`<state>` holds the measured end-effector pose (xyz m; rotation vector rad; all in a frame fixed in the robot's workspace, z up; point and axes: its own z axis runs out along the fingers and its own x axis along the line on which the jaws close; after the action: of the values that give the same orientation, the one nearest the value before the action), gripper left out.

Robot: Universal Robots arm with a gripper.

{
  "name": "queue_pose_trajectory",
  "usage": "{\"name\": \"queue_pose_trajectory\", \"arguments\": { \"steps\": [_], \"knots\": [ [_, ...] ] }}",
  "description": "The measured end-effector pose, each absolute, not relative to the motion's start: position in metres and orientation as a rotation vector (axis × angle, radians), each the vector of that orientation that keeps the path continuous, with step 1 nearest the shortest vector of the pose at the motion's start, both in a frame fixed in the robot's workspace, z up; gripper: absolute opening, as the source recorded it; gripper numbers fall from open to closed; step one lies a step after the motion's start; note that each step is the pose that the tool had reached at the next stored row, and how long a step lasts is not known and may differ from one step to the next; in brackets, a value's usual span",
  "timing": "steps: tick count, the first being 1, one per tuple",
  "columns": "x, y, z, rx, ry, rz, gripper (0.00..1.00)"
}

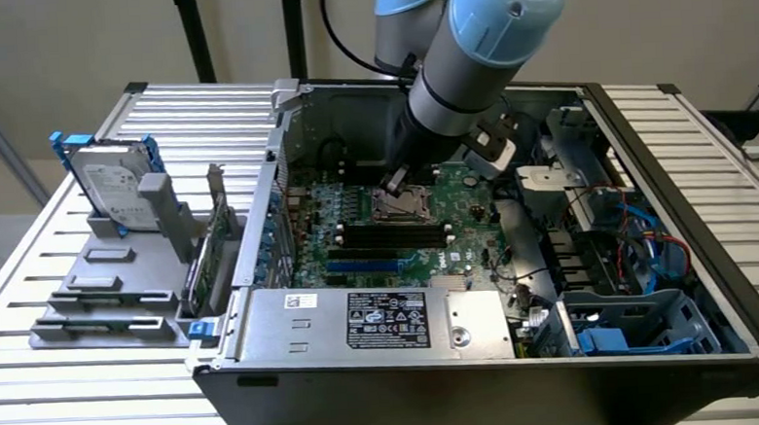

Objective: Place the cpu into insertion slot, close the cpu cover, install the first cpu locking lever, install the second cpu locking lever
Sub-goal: 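Install the second cpu locking lever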

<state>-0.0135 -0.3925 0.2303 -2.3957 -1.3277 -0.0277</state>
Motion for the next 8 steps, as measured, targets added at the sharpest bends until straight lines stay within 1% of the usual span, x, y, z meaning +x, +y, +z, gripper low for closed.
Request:
{"name": "queue_pose_trajectory", "arguments": {
  "steps": [8],
  "knots": [
    [-0.017,-0.412,0.237,-2.400,-1.328,-0.021,0.11]
  ]
}}
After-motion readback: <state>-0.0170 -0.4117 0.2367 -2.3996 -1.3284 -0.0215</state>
